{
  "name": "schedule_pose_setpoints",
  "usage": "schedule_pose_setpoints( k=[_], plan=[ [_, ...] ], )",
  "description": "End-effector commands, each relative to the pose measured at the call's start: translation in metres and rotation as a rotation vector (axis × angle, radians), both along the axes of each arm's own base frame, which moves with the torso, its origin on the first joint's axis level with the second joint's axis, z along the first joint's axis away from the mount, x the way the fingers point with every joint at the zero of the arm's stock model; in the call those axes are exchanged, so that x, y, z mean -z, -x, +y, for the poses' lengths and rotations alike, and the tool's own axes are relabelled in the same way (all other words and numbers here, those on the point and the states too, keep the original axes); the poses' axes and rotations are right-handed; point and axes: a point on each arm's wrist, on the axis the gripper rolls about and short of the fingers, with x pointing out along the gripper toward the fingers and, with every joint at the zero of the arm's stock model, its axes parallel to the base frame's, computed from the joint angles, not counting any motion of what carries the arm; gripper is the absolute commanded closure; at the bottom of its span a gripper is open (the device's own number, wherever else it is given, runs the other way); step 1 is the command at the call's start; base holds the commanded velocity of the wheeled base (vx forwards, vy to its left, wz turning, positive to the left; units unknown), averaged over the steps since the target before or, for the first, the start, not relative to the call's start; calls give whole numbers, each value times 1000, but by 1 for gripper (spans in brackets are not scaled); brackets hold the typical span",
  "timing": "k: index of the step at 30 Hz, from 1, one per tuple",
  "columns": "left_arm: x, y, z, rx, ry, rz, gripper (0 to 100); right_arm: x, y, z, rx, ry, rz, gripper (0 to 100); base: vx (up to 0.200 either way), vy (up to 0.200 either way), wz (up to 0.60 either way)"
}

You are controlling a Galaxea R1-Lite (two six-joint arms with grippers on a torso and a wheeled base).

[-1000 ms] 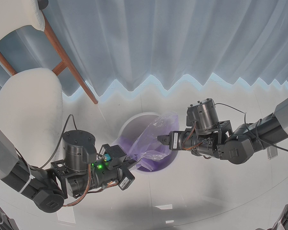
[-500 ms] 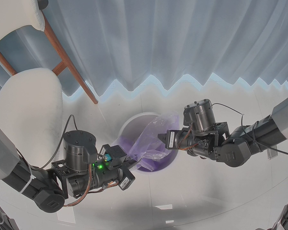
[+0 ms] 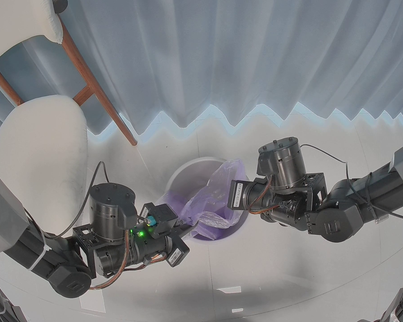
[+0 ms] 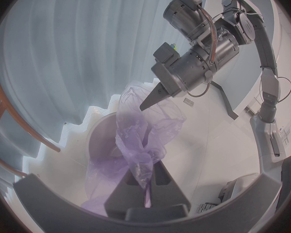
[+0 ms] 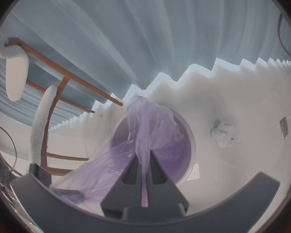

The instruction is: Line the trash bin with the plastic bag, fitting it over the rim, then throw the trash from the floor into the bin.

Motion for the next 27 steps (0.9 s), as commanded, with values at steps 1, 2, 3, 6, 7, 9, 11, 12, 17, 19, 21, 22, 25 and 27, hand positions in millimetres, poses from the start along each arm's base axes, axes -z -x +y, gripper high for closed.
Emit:
schedule_pose_setpoints(
  k=[1,2,3,6,7,9,11,12,17,19,21,22,25,27],
  plan=[
    [-1,0,0,-1,9,5,100,-14,5,-4,2,-23,-28,100,0,0,0],
    [-1,0,0,-7,13,10,100,-16,6,-4,3,-28,-33,100,0,0,0],
    [-1,1,0,-7,15,10,100,-16,6,-5,4,-28,-34,100,0,0,0],
    [-1,1,0,-12,26,22,100,-20,7,-6,8,-35,-43,100,0,0,0],
    [-1,2,0,-10,27,21,100,-21,8,-7,8,-36,-44,100,0,0,0],
    [-1,5,-3,3,28,22,100,-25,11,-9,10,-41,-51,100,0,0,0],
    [-2,7,-6,9,29,21,100,-25,12,-9,10,-41,-51,100,0,0,0],
    [-2,9,-8,9,31,24,100,-27,13,-10,10,-44,-56,100,0,0,0],
    [-3,21,-19,13,50,43,100,-31,13,-13,13,-45,-66,100,0,0,0],
    [-2,24,-22,19,49,49,100,-33,14,-14,13,-46,-74,100,0,0,0],
    [-2,26,-24,27,47,50,100,-33,14,-16,17,-42,-72,100,0,0,0],
    [-1,27,-27,27,41,51,100,-32,12,-20,26,-34,-70,100,0,0,0],
    [1,28,-29,31,38,52,100,-32,10,-25,30,-9,-79,100,0,0,0],
    [5,28,-33,37,29,59,100,-34,6,-32,36,13,-89,100,0,0,0]
  ],
)
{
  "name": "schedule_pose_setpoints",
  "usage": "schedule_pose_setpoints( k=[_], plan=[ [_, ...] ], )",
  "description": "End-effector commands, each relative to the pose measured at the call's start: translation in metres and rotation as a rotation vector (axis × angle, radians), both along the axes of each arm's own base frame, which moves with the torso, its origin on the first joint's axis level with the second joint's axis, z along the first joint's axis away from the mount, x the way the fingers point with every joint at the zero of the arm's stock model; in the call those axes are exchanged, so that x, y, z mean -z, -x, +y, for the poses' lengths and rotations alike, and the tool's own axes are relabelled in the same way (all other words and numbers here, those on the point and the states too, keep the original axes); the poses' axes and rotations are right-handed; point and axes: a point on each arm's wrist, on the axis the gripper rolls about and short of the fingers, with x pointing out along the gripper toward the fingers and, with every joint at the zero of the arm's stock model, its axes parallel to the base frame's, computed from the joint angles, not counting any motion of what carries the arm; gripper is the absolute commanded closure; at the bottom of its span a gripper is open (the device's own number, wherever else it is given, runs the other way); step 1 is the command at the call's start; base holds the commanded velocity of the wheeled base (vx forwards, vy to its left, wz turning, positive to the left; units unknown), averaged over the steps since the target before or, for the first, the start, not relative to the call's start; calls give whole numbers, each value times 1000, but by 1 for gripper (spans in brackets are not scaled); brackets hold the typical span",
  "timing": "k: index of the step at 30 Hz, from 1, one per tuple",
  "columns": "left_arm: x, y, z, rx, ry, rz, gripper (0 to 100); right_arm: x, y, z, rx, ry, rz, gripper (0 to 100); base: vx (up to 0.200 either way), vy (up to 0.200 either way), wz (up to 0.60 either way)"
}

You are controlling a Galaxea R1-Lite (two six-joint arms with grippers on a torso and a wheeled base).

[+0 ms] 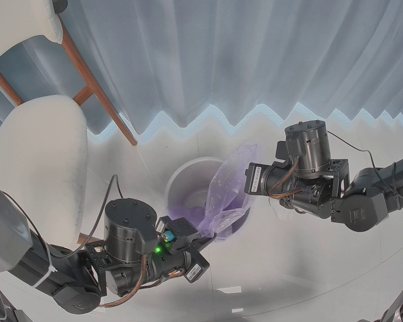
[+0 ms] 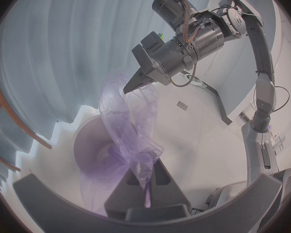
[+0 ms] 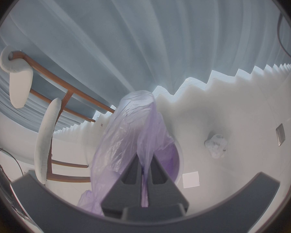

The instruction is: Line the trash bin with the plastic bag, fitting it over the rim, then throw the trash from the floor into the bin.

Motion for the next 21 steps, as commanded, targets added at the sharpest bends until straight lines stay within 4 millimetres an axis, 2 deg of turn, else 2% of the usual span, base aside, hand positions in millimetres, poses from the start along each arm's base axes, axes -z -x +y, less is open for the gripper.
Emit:
schedule_pose_setpoints(
  k=[1,9,16,21],
  plan=[
    [6,2,-7,16,-14,12,100,-4,-4,-11,15,15,-16,100,0,0,0],
    [17,3,-33,64,-13,36,100,-3,-12,-31,17,55,-24,100,0,0,0],
    [29,11,-62,56,-4,63,100,6,-5,-37,3,79,7,100,0,0,0],
    [33,10,-74,56,17,84,100,5,-3,-41,9,79,9,100,0,0,0]
  ],
)
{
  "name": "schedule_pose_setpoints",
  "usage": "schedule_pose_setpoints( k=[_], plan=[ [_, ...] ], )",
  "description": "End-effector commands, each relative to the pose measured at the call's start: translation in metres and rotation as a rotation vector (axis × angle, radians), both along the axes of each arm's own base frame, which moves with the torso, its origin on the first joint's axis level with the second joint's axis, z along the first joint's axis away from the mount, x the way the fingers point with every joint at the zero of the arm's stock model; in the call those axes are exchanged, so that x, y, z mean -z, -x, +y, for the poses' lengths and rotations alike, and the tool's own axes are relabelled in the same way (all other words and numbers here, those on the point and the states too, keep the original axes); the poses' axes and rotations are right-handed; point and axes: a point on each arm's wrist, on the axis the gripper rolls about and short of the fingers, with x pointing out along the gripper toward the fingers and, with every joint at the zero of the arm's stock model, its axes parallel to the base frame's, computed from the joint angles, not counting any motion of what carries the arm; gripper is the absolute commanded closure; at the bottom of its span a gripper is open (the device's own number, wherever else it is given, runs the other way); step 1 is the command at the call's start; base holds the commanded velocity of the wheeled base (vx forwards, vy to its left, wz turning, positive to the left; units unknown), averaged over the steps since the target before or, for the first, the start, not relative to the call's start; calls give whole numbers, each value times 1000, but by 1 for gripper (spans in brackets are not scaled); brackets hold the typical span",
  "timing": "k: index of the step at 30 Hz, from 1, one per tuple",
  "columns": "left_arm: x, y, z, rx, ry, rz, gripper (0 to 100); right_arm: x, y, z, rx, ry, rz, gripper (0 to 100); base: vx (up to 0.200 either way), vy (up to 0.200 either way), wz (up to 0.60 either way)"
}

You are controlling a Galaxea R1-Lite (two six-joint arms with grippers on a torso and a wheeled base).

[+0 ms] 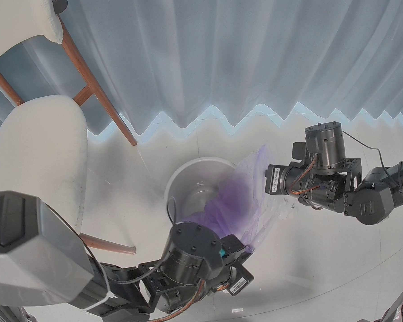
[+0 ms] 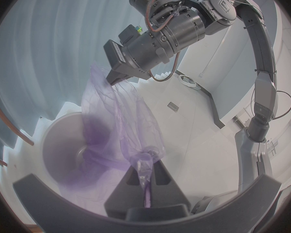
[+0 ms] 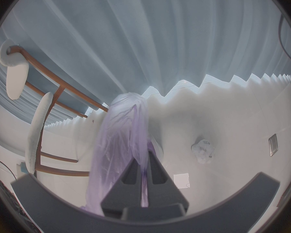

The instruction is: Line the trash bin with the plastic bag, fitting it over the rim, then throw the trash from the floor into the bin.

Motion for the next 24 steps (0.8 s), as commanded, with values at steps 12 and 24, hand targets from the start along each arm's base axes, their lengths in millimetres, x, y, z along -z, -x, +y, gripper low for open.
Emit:
schedule_pose_setpoints(
  k=[12,24],
  plan=[
    [23,13,-29,-10,-14,47,100,2,2,-10,11,-13,-5,100,0,0,0],
    [22,18,-35,-55,-11,44,0,6,6,-15,18,-19,-19,100,0,0,0]
  ],
)
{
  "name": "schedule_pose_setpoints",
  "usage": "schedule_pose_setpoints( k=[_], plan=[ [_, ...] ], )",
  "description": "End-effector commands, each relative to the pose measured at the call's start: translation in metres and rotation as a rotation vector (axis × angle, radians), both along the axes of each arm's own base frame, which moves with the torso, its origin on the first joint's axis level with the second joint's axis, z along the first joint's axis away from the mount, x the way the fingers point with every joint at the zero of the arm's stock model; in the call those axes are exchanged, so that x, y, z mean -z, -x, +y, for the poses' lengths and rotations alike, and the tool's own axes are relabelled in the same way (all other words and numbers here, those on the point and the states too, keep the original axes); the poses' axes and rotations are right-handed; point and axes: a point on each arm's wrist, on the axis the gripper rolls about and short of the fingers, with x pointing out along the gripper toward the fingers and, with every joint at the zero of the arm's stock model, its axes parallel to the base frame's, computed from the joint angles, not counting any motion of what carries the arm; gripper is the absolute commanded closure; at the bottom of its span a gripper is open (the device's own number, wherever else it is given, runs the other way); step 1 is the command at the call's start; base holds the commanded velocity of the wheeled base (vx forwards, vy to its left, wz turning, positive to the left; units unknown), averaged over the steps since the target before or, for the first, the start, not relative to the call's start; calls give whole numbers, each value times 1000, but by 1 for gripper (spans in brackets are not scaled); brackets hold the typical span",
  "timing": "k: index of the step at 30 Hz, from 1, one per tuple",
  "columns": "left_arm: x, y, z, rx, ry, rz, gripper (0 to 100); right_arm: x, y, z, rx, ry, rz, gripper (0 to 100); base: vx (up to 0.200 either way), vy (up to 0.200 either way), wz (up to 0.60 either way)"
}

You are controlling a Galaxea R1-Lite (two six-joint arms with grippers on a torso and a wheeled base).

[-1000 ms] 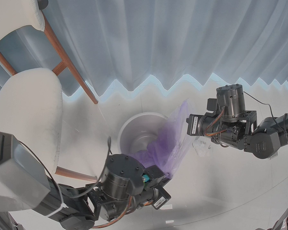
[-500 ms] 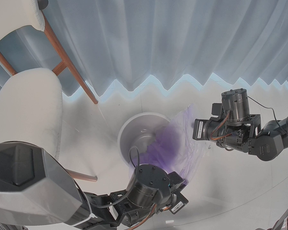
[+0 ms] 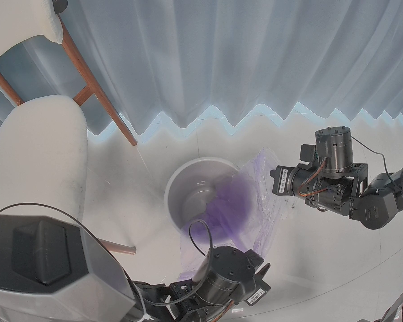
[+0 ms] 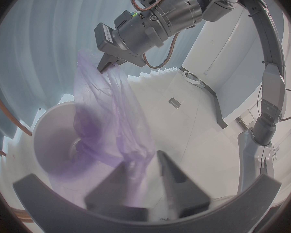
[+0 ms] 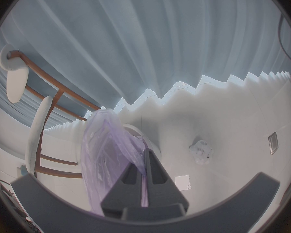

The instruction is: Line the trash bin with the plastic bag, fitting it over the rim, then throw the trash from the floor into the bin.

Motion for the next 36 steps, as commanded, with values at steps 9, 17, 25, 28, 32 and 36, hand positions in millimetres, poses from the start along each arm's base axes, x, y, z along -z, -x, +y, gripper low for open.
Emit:
schedule_pose_setpoints(
  k=[9,17,25,28,32,36],
  plan=[
    [-16,5,5,-3,26,5,0,2,1,-6,16,1,6,100,0,0,0],
    [-29,12,28,-18,39,11,0,3,1,-6,17,2,8,100,0,0,0],
    [-39,6,63,-88,45,10,0,8,4,-7,14,12,26,100,0,0,0],
    [-47,4,88,-114,61,12,0,8,4,-8,17,14,27,100,0,0,0],
    [-52,6,105,-130,74,12,0,5,6,-8,15,11,19,100,0,0,0],
    [-61,3,118,-154,105,0,0,5,6,-8,17,11,19,100,0,0,0]
  ],
)
